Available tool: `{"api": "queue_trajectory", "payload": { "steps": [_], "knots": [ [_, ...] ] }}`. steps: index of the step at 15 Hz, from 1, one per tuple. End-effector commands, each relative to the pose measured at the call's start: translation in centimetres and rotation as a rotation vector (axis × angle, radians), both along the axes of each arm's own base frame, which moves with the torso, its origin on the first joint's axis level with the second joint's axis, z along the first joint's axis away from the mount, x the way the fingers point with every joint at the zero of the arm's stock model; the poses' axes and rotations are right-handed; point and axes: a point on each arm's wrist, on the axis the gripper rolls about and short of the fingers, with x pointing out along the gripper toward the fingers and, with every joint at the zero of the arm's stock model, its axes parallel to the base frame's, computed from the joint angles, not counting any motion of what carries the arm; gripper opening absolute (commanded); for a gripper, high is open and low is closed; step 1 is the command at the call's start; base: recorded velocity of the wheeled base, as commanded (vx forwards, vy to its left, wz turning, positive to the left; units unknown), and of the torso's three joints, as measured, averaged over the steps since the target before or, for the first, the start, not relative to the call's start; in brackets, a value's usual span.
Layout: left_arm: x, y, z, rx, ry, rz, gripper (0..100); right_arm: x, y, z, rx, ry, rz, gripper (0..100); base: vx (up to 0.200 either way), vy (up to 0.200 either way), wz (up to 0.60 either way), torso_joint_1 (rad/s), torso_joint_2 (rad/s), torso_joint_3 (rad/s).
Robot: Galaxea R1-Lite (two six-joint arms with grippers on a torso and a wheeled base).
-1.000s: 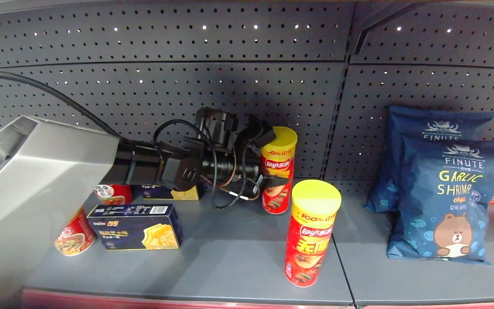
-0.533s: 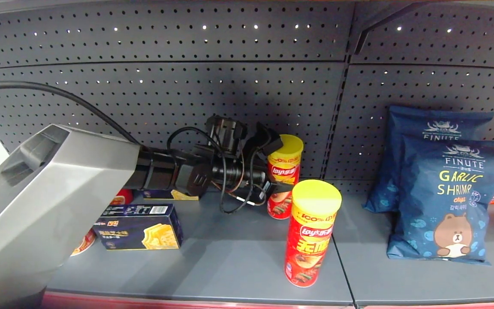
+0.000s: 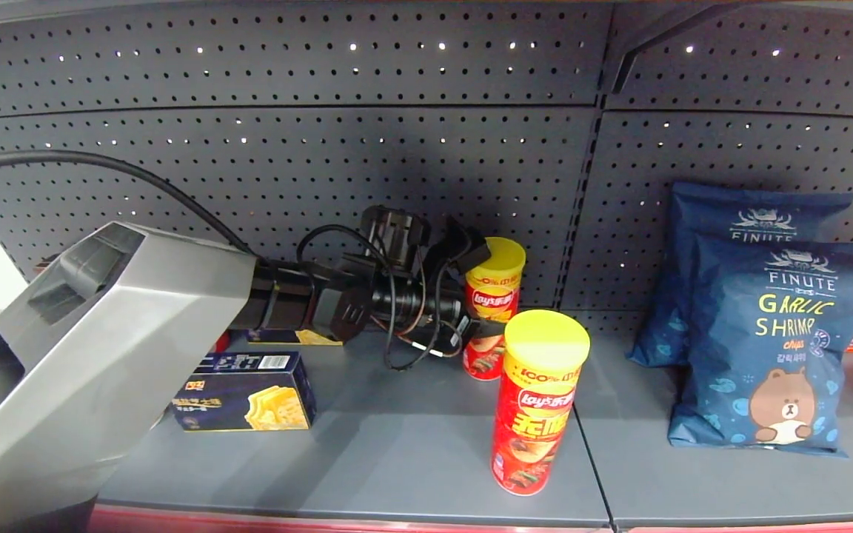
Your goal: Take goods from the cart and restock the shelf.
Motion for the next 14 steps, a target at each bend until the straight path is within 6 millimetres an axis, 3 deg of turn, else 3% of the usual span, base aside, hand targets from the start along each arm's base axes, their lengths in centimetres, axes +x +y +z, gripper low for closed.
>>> {"api": "queue_trajectory", "payload": {
  "steps": [1,4,6,9,10,11,12,14],
  "knots": [
    [-0.1,0.0,0.0,0.001,0.0,0.0,100,0.0,0.0,0.0,-0.002,0.001,0.0,100,0.0,0.0,0.0,0.0,0.0,0.0],
    [0.0,0.4,0.5,0.012,-0.04,0.0,100,0.0,0.0,0.0,-0.004,0.002,0.005,100,0.0,0.0,0.0,0.0,0.0,0.0],
    [-0.4,1.0,2.1,0.004,-0.081,0.007,100,0.0,0.0,0.0,-0.006,0.002,0.013,100,0.0,0.0,0.0,0.0,0.0,0.0],
    [-1.8,2.7,6.0,-0.015,-0.157,0.062,100,0.0,0.0,0.0,-0.012,0.002,0.015,100,0.0,0.0,0.0,0.0,0.0,0.0],
    [-2.0,2.9,6.2,-0.015,-0.159,0.065,100,0.0,0.0,0.0,-0.012,0.002,0.015,100,0.0,0.0,0.0,0.0,0.0,0.0],
    [-3.4,3.9,7.5,-0.015,-0.17,0.081,100,0.0,0.0,0.0,-0.011,0.004,0.016,100,0.0,0.0,0.0,0.0,0.0,0.0],
    [-5.9,6.2,8.0,0.001,-0.156,0.11,100,0.0,0.1,0.1,-0.01,0.003,0.032,100,0.0,0.0,0.0,0.0,0.0,0.0],
    [-6.7,6.6,8.0,0.005,-0.15,0.11,100,0.0,0.1,0.0,-0.009,0.004,0.036,100,0.0,0.0,0.0,0.0,0.0,0.0]
  ]
}}
